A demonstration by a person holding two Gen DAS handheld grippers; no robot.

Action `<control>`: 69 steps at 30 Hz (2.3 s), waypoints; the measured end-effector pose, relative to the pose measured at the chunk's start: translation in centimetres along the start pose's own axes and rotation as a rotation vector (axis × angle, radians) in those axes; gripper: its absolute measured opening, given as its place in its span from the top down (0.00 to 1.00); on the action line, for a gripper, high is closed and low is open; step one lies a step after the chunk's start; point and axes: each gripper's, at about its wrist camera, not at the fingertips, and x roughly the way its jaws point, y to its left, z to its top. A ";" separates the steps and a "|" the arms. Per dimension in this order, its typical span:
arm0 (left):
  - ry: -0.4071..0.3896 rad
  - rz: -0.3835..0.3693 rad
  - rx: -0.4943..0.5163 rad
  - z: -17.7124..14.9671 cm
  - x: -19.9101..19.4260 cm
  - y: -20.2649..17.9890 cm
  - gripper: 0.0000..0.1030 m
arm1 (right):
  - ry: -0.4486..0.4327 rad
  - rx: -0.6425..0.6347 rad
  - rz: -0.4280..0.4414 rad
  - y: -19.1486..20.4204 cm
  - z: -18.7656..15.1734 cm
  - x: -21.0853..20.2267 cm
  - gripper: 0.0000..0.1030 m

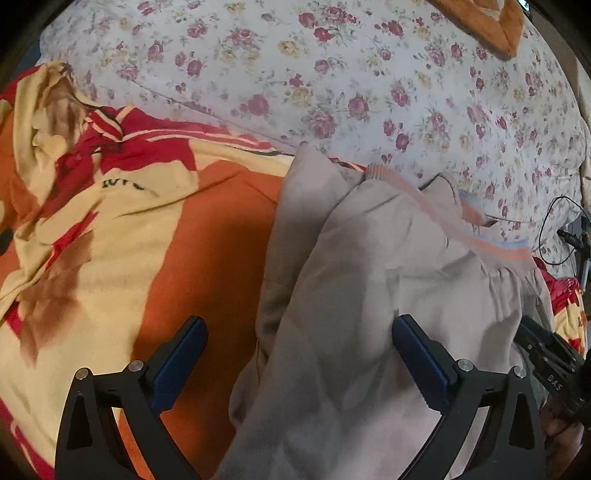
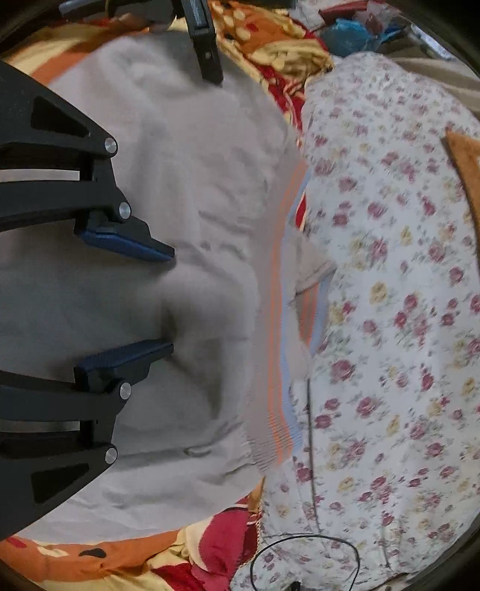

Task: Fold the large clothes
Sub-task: 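Grasp the side edge of the folded jacket with the left gripper, then fold the held side across the jacket with the left gripper and release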

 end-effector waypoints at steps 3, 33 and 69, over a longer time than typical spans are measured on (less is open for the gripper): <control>0.014 0.000 0.015 0.2 1.3 -0.3 0.01 | -0.025 0.028 0.022 -1.0 0.3 -0.8 0.59; -0.042 -0.122 0.218 -0.6 -8.2 -12.6 0.87 | -0.026 0.162 -0.030 -10.9 -5.0 -9.0 0.44; 0.072 -0.328 0.385 -2.1 -4.8 -28.0 0.44 | -0.037 0.459 -0.033 -21.2 -12.0 -9.6 0.43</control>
